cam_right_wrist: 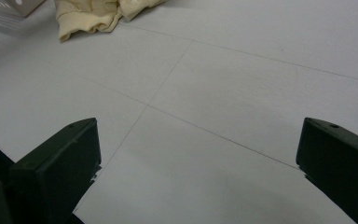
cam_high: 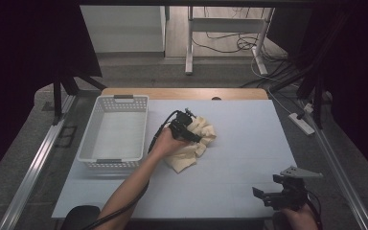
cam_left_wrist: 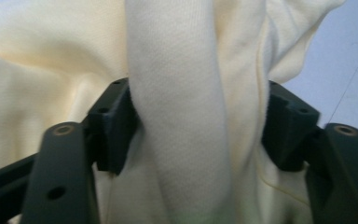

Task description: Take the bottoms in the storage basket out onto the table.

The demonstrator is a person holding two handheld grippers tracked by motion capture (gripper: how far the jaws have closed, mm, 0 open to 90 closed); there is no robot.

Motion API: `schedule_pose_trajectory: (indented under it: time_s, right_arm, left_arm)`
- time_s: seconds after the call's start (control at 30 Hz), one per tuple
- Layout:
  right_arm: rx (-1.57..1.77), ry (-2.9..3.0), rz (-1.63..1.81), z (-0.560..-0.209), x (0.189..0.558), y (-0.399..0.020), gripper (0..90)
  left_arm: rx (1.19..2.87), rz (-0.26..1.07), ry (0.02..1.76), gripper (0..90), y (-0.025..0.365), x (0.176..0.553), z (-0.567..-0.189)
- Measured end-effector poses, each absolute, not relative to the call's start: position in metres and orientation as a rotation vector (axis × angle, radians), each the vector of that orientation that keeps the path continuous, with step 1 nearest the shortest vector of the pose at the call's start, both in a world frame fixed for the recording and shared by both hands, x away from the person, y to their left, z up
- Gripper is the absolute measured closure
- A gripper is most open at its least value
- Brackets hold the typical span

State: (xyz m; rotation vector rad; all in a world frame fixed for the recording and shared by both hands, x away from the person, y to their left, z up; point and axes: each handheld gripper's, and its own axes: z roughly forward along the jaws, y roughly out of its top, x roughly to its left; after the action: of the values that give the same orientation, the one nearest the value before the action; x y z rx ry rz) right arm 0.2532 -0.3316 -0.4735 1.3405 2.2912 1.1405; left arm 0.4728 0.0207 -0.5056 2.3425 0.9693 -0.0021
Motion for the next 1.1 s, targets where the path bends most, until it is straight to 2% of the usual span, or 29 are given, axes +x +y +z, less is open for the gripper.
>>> schedule_pose_trajectory:
  time_s: [0.43,1.1]
  right_arm:
    - [1.34,2.293,1.139,-0.474,0.253,-0.331,0.1]
    - [1.341,2.292,1.143,-0.474,0.253,-0.332,0.1]
  left_arm:
    - [2.387,0.009,0.954,13.1,0.013,0.472,-0.51]
    - [2.395,0.03,0.926,0.8,0.011,0.468,-0.504]
